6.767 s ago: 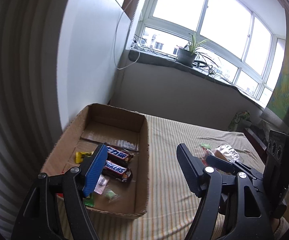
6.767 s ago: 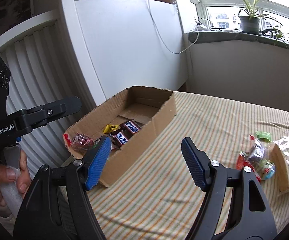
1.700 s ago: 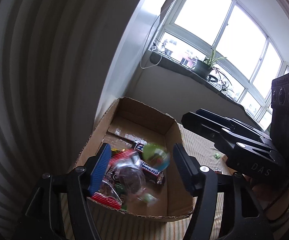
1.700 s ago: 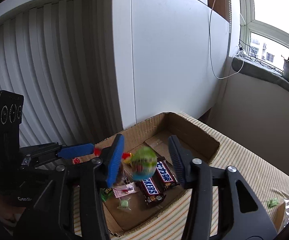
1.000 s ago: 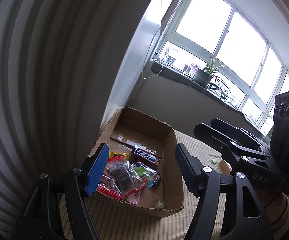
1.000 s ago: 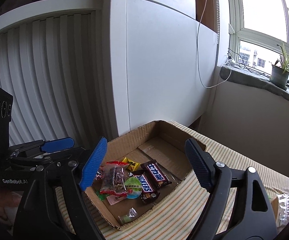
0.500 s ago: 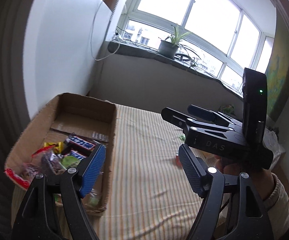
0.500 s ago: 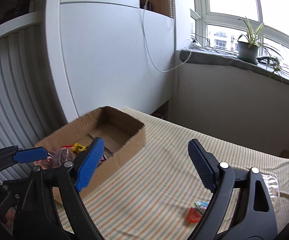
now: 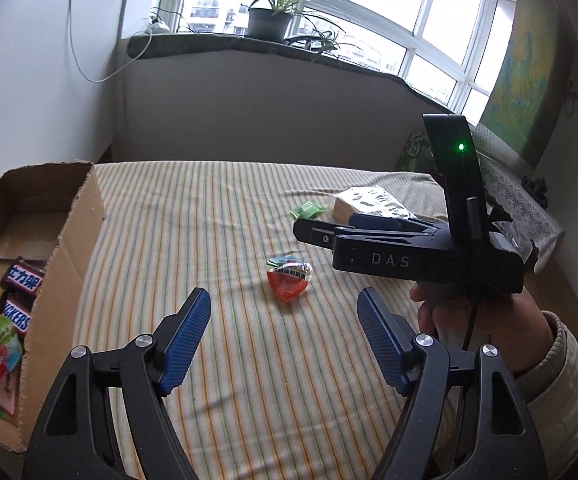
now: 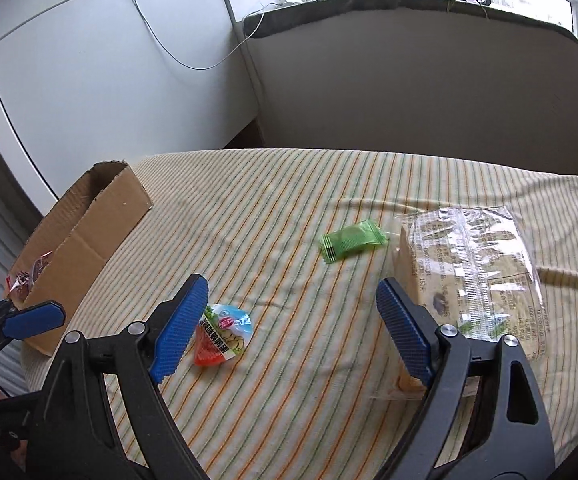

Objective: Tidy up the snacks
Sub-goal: 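Move both tools back to the bed toward the green candy and red cup snack, then grasp the red cup snack with the left tool while the right tool approaches the green candy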

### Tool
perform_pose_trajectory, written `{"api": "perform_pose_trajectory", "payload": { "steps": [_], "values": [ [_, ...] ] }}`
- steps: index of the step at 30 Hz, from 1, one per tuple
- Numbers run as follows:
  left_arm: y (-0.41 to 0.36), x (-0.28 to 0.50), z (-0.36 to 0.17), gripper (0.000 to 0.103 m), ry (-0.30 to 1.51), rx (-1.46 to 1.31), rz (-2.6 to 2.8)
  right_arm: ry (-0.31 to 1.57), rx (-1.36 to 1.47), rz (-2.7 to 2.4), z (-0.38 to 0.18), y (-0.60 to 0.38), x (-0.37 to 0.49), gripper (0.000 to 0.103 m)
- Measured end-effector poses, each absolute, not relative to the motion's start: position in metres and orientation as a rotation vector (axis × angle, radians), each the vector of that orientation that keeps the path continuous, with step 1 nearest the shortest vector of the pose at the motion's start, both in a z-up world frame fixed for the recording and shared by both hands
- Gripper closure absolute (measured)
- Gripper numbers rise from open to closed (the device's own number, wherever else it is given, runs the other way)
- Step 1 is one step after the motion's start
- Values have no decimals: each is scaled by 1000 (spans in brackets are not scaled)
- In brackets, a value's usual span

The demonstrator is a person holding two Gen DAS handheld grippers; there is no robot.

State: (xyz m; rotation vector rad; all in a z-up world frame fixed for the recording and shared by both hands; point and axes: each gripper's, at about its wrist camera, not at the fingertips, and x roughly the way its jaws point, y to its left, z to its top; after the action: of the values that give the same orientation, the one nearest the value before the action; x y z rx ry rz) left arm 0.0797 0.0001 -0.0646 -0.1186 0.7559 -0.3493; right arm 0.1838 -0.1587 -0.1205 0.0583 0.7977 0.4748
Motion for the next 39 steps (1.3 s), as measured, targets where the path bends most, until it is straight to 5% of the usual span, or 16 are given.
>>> {"api": "perform_pose_trajectory", "payload": {
  "steps": [25,33,39],
  "values": [
    [-54,141,-110,29,926,-46,-393,903,-71,379,-145,-163,236,11],
    [-54,149,-110,63,918,-48,-379,912,-130,404,-149,-148,256,12],
    [-53,144,-108,65,908,-60,-394,891,-112,383,-147,-156,254,50]
  ]
}}
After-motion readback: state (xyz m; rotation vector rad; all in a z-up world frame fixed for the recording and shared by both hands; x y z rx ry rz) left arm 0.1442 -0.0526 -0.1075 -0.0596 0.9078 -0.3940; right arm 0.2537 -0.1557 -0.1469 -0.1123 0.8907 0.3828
